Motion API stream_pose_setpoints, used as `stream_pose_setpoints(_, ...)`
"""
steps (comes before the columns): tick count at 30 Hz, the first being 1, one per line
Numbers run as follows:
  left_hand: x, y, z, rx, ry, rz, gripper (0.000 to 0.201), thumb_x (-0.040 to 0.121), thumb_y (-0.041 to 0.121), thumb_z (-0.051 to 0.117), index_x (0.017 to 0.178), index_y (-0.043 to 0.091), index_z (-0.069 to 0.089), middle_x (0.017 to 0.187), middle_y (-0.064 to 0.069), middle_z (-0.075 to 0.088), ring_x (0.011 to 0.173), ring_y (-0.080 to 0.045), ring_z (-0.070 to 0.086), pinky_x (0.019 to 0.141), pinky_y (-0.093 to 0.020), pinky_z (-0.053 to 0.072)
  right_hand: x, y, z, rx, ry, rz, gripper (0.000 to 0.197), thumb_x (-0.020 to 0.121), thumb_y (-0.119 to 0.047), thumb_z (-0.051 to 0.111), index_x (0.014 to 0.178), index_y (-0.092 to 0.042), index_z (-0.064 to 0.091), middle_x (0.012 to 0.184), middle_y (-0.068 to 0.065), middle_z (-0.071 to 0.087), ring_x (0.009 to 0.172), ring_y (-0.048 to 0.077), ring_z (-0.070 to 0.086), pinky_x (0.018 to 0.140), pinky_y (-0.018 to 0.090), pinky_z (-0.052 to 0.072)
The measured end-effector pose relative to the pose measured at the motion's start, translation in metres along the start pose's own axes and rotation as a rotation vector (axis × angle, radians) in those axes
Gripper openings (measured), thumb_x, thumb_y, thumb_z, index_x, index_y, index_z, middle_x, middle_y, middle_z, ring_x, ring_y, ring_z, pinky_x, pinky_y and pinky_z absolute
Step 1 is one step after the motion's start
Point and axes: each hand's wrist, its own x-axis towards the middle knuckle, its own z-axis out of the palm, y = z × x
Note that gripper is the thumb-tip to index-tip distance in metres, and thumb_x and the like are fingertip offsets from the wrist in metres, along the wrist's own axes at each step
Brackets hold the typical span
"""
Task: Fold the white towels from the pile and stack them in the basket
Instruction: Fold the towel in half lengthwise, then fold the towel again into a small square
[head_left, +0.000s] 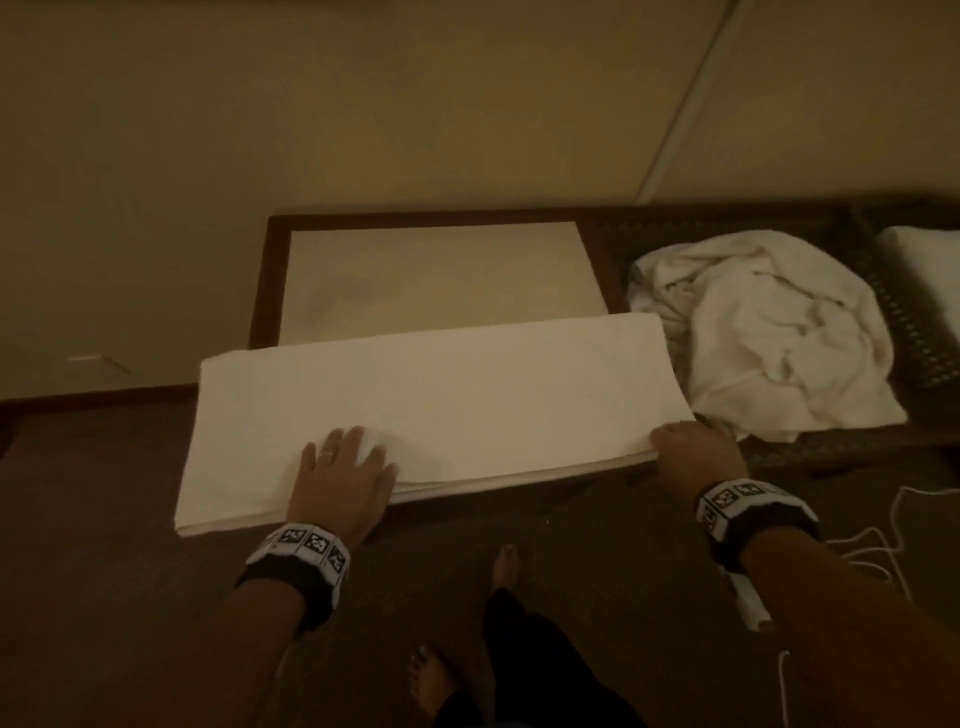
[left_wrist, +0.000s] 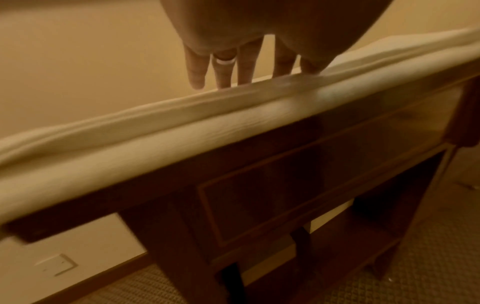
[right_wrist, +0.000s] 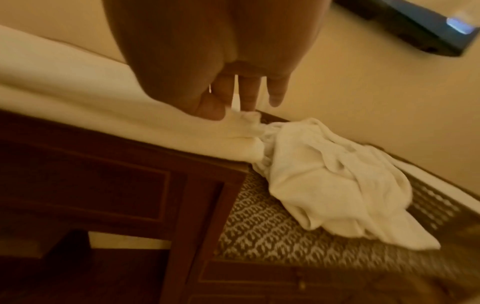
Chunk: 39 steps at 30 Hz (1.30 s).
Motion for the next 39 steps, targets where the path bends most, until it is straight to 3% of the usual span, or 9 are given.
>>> stream_pose_setpoints(3,0.012,0.02,-0.001,-0.028,0.076,0.04,0.049,0.088,0.05,0.048,0.115,0.015,0.069,0.141,-0.013,0.053,0.134,-0.036,0.044,0.111,-0.06,0.03,-0.001,0.012,0.009,0.198,0.077,0.097,0.024,0.09,-0.032,0.049,0.096,-0.016,0.066,0.106,0.003,0.065,0.1,0.023,0.058,0.092,0.036,0.042)
stream_pose_setpoints(5,0.021,0.033,-0.004,-0.087,0.067,0.086,0.067,0.083,0.059,0.033,0.124,0.016,0.064,0.143,-0.012,0.05,0.134,-0.035,0.043,0.111,-0.06,0.031,0.012,0.02,0.011,0.319,0.131,0.137,0.033,0.094,-0.038,0.045,0.099,-0.012,0.065,0.107,0.008,0.059,0.1,0.027,0.055,0.086,0.037,0.046)
stream_pose_setpoints(8,0.037,0.057,-0.001,-0.095,-0.021,0.139,0.087,0.081,0.072,0.012,0.152,0.025,0.03,0.163,-0.006,0.017,0.149,-0.031,0.017,0.118,-0.056,0.016,0.042,0.032,0.012,0.436,0.087,0.185,0.044,0.094,-0.05,0.043,0.113,-0.012,0.054,0.117,0.01,0.051,0.104,0.032,0.053,0.086,0.044,0.049)
stream_pose_setpoints(14,0.056,0.099,0.019,0.006,-0.039,0.049,0.081,0.084,0.08,0.001,0.153,0.04,-0.012,0.163,-0.008,-0.017,0.15,-0.037,-0.005,0.11,-0.068,0.006,0.091,0.053,0.027,0.73,-0.183,0.223,0.065,0.091,-0.058,0.052,0.136,-0.012,0.038,0.136,0.013,0.05,0.12,0.034,0.052,0.089,0.037,0.04)
stream_pose_setpoints(21,0.078,0.125,0.013,0.009,-0.094,-0.033,0.081,0.087,0.079,0.014,0.156,0.037,0.005,0.165,-0.012,0.002,0.148,-0.041,0.015,0.105,-0.072,0.02,0.144,0.089,0.014,1.063,-0.247,0.177,0.063,0.08,-0.046,0.074,0.128,-0.009,0.054,0.124,0.007,0.06,0.105,0.027,0.057,0.091,0.039,0.046)
stream_pose_setpoints(26,0.131,0.166,-0.015,-0.052,-0.092,0.072,0.083,0.084,0.077,0.006,0.156,0.037,0.0,0.164,-0.005,-0.011,0.151,-0.031,0.0,0.117,-0.059,0.008,0.198,0.122,-0.067,0.748,0.043,0.142,0.063,0.096,-0.034,0.057,0.148,-0.011,0.03,0.15,0.012,0.037,0.134,0.033,0.039,0.108,0.038,0.032)
stream_pose_setpoints(31,0.182,0.177,-0.047,-0.047,-0.115,0.161,0.096,0.073,0.07,-0.003,0.155,0.029,0.023,0.165,0.0,0.009,0.15,-0.021,0.016,0.12,-0.043,0.018,0.241,0.161,-0.158,0.493,0.434,0.115,0.032,0.092,-0.018,0.055,0.122,-0.012,0.047,0.12,0.015,0.054,0.097,0.04,0.06,0.078,0.045,0.05)
stream_pose_setpoints(36,0.187,0.14,-0.051,-0.067,-0.208,0.175,0.07,0.081,0.055,0.028,0.128,0.018,0.065,0.14,-0.01,0.056,0.116,-0.03,0.063,0.09,-0.046,0.055,0.251,0.162,-0.215,0.388,0.647,0.019,0.029,0.088,-0.016,0.058,0.114,-0.011,0.049,0.104,0.015,0.062,0.086,0.038,0.062,0.07,0.041,0.05)
stream_pose_setpoints(39,0.182,0.115,-0.044,-0.091,-0.158,0.22,0.062,0.08,0.052,0.035,0.117,0.018,0.072,0.131,-0.007,0.064,0.105,-0.027,0.069,0.08,-0.042,0.059,0.238,0.133,-0.221,0.36,0.634,-0.063,0.029,0.088,-0.023,0.057,0.115,-0.014,0.049,0.102,0.013,0.065,0.085,0.038,0.064,0.069,0.04,0.049)
